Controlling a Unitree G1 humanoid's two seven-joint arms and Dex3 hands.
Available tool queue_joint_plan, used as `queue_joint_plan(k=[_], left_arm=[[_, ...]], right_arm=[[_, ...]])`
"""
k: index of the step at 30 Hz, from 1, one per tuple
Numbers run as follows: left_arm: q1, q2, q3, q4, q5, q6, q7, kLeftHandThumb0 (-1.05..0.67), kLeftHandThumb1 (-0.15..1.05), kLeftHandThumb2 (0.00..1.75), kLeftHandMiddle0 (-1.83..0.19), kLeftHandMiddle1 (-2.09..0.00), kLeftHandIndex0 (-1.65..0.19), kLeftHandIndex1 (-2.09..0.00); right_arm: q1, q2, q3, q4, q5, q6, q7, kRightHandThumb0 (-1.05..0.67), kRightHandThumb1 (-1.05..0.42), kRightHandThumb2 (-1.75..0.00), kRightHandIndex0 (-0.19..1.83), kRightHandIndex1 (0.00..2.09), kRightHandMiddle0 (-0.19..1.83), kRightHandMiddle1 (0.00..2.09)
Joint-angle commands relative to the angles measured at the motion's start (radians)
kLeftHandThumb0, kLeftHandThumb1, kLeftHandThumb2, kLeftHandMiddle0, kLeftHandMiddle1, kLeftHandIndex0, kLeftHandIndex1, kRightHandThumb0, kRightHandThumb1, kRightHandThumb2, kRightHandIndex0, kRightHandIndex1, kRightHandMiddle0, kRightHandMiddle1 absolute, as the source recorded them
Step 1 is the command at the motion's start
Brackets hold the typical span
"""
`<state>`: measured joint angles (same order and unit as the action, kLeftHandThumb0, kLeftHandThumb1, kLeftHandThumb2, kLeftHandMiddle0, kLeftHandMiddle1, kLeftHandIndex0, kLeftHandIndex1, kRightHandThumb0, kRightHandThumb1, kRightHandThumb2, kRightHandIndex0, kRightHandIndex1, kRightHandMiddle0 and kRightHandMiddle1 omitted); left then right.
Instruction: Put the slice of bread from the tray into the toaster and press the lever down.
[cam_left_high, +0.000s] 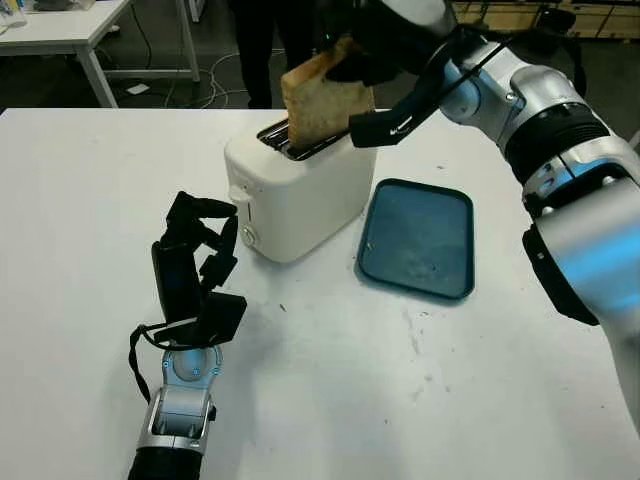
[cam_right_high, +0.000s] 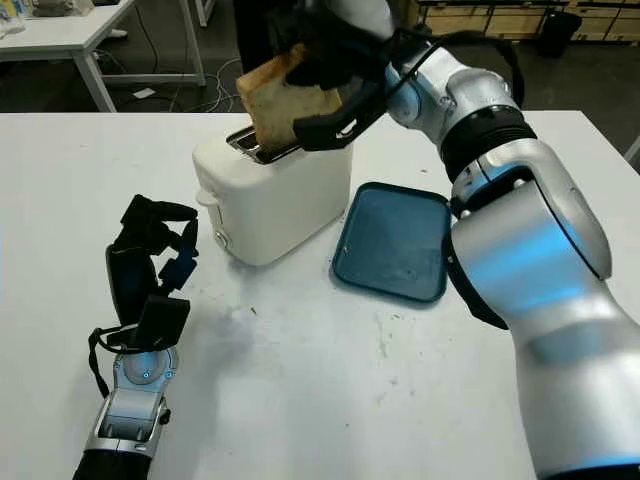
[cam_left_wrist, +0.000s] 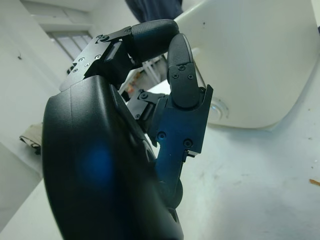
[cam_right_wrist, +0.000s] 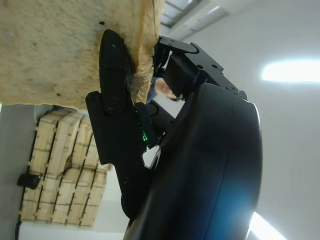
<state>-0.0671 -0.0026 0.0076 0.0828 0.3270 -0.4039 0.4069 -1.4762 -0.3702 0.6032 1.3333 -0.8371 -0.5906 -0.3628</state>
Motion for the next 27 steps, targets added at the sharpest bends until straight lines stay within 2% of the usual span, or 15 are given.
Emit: queue_joint_plan(k=[1,15,20,27], left_arm=[[0.004,-0.002,-0.003,0.0,0.011,0.009,0.003,-0.48,0.92,0.38,-0.75,-1.75,-0.56,-1.63],[0.001,-0.002,-0.006,0.006,0.011,0.004,0.003,-0.49,0.92,0.38,-0.75,-1.75,-0.57,-1.6],[0.004,-0.003,-0.006,0.001,0.018,0.01,0.008,-0.49,0.92,0.38,-0.75,-1.75,-0.57,-1.61],[0.005,0.001,-0.004,0.006,0.01,-0.001,0.004,-0.48,0.92,0.38,-0.75,-1.75,-0.56,-1.6]], right_arm=[[0.013,-0.006,0.009,0.006,-0.011,0.014,-0.019,-0.46,-0.92,-0.32,1.04,1.75,0.8,1.75],[0.011,-0.034,0.047,0.01,-0.033,0.031,-0.031,-0.45,-0.92,-0.37,1.03,1.75,0.76,1.75],[0.01,-0.036,0.042,0.01,-0.037,0.02,-0.052,-0.44,-0.92,-0.33,1.04,1.75,0.78,1.75],[-0.01,-0.055,0.057,0.007,-0.064,0.032,-0.087,-0.46,-0.92,-0.38,1.05,1.75,0.78,1.75]])
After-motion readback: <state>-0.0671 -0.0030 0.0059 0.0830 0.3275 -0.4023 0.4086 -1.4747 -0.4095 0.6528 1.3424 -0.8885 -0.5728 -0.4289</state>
